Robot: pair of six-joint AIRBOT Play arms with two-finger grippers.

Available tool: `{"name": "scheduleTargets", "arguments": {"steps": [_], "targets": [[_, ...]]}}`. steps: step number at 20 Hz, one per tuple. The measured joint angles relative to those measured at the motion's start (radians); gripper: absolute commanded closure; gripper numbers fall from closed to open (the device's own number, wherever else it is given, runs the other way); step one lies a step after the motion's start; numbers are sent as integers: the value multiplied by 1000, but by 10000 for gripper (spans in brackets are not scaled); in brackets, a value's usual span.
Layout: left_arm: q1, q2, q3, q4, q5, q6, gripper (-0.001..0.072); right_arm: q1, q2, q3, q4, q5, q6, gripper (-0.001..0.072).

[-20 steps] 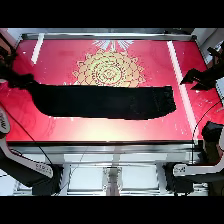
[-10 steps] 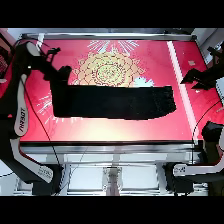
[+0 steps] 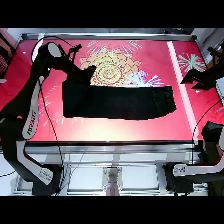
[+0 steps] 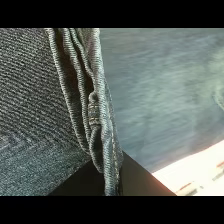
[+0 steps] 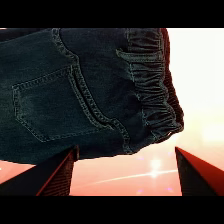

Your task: Fold the clothes and pants, and hang the long-sleeved shirts on hangers.

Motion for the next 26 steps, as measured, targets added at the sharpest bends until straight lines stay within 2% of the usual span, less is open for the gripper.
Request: {"name": "scheduleTargets", "arguments": {"steps": [5,15,16,17,18,19,26], "targets": [[-49,-2,0,-29,-10,-6,684,0,0,0,0,7,0,31],[-143,-50,0,-37,-124,-9,670,0,0,0,0,14,0,31],[-152,-57,0,-36,-134,-8,599,0,0,0,0,14,0,31],[-159,-63,0,-37,-140,-8,468,0,0,0,0,14,0,31],[-167,-70,0,-40,-140,-7,367,0,0,0,0,15,0,31],[-174,-76,0,-40,-140,-7,337,0,0,0,0,15,0,31],[-148,-64,0,-40,-140,30,337,0,0,0,1,18,0,31]]}}
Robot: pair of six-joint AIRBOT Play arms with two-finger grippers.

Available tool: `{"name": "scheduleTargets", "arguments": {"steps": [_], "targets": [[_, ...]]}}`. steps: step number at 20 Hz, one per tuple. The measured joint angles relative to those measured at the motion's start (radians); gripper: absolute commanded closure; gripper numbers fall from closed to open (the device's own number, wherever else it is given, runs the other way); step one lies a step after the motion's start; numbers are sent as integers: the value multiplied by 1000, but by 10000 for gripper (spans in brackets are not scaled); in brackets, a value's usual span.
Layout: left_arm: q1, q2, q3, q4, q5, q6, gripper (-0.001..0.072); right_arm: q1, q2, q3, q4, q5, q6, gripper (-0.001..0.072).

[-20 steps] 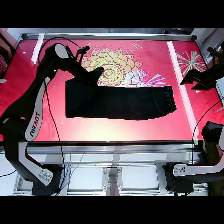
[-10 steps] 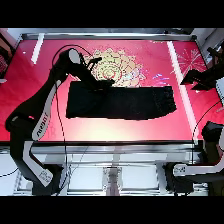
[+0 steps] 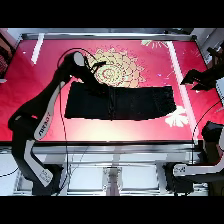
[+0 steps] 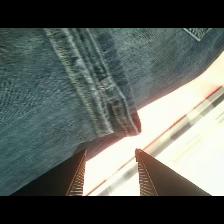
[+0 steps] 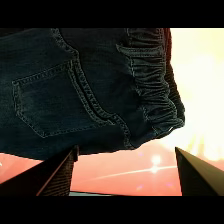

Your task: Fold the clothes and pants, and hang the long-sleeved shirts on hangers.

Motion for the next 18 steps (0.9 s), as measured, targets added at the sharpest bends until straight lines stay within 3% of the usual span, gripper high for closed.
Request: {"name": "scheduleTargets", "arguments": {"steps": [9,10,11,12,13,18], "targets": [[336,64,-54,53,19,26,331,93,0,-30,52,-8,0,32],[376,65,-79,56,24,25,273,127,0,-43,58,-19,0,34],[415,66,-109,60,29,25,65,168,0,-62,64,-40,0,70],[447,67,-139,61,29,22,16,214,-1,-82,66,-63,0,147],[480,68,-173,62,34,22,15,259,-3,-101,69,-87,-4,174],[569,51,-301,-3,103,77,16,476,-11,-148,42,-194,-27,175]]}}
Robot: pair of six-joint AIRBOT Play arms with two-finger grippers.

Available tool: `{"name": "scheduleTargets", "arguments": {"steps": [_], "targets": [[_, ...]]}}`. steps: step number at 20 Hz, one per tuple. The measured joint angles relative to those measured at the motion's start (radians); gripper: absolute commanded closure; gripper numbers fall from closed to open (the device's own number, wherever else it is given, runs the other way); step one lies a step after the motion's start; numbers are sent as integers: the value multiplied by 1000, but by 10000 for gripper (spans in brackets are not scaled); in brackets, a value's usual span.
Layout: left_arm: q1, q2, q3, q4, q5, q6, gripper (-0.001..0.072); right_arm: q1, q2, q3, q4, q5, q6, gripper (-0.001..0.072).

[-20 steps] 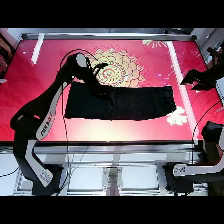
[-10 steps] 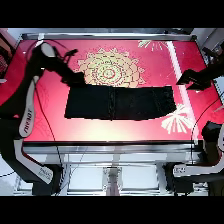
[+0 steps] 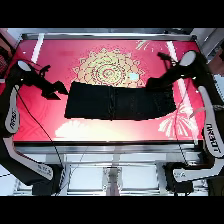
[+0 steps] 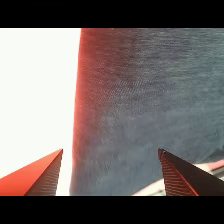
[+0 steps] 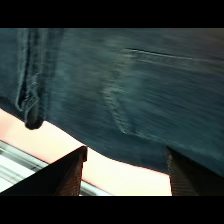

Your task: Fold the clothes and pants, and hang the long-sleeved shirts on hangers.

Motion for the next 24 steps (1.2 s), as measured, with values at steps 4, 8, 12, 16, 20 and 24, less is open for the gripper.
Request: {"name": "scheduleTargets", "arguments": {"steps": [4,8,12,16,20,24], "targets": [[0,-42,-33,-35,56,19,20,118,-13,-9,-14,-86,0,175],[-33,-78,-42,-45,86,24,190,209,-57,-11,-13,-153,6,175],[-66,-98,-45,-48,111,29,683,239,-84,-12,-15,-175,9,175],[-58,-74,-45,-49,71,50,684,247,-98,-12,-21,-198,10,180],[-10,37,-45,-43,-8,57,684,291,-160,-12,57,-291,10,209],[16,185,-45,-41,-83,60,684,380,-270,-4,136,-392,11,416]]}}
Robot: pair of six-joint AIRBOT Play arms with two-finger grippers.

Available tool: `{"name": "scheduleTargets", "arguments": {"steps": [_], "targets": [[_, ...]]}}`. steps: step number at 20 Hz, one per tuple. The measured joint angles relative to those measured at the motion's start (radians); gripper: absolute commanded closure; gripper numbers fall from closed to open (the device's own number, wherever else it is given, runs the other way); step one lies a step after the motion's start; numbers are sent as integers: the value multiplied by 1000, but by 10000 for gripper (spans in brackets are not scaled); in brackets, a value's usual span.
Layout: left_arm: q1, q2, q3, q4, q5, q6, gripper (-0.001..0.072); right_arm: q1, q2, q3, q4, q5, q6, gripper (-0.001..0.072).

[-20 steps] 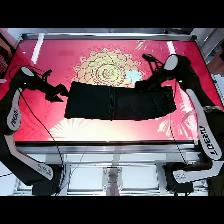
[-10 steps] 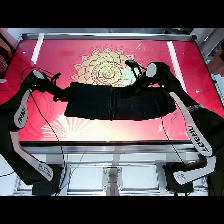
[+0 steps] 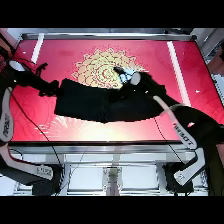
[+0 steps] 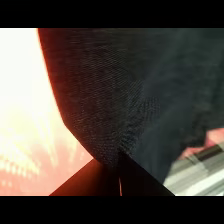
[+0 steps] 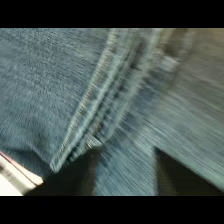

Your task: Fold the clothes and pants, and hang the long-sleeved shirts on hangers.

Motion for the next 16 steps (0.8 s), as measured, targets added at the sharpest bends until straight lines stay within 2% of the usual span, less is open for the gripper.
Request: {"name": "scheduleTargets", "arguments": {"steps": [5,9,16], "targets": [[-3,135,2,-19,-37,-14,684,95,-139,72,121,-43,2,502],[-6,186,8,-116,-48,-32,684,141,-222,163,168,-17,18,500],[-28,208,91,-203,-65,-79,686,0,-192,361,127,264,20,500]]}}
